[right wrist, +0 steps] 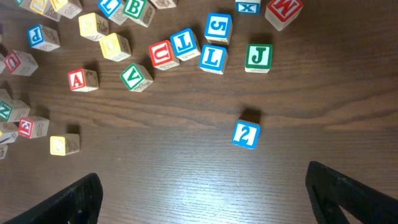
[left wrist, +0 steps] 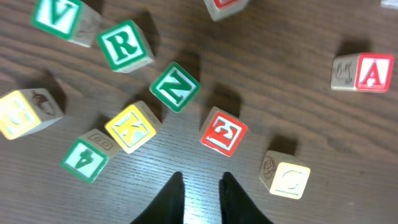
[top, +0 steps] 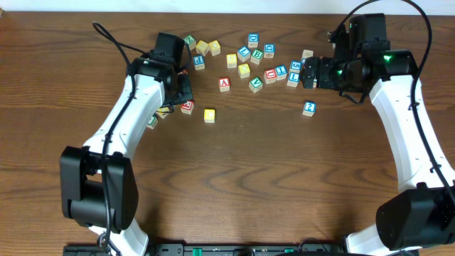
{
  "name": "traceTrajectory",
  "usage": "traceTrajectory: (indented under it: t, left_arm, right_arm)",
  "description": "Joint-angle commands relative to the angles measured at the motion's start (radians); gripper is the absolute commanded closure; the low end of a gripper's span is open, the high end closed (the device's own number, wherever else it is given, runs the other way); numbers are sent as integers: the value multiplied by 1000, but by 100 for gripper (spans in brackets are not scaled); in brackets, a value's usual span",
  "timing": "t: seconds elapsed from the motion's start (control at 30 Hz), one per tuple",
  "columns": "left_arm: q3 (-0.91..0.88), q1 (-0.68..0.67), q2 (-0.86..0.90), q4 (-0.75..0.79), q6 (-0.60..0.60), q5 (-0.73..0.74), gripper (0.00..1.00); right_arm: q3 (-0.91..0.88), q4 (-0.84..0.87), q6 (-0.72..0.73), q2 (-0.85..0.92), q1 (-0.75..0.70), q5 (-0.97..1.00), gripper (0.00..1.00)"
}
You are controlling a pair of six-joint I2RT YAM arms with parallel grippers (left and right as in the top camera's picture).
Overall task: Spell out CORL
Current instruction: 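Lower the C block onto the table and open the left gripper, then lift the left gripper away and retract the left arm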
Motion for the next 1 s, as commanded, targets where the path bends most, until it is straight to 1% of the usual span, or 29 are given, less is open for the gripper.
traceTrajectory:
  t: [0.0, 0.03, 0.17, 0.53, 0.97]
  left_arm:
    - [-27, -9, 40, -6, 8, 19, 87]
    - [-36, -10, 51, -6, 7, 30, 89]
    - [-50, -10, 92, -10, 4, 49, 90]
    - [-51, -10, 195, 3, 5, 48, 90]
    - [-51, -12, 214, 62, 5, 78, 90]
  right_arm:
    - [15, 0, 7, 4, 5, 3, 1]
    - [15, -1, 7, 4, 5, 3, 1]
    - [15, -1, 7, 4, 5, 3, 1]
    - [15, -5, 7, 4, 5, 3, 1]
    - [15, -5, 7, 4, 5, 3, 1]
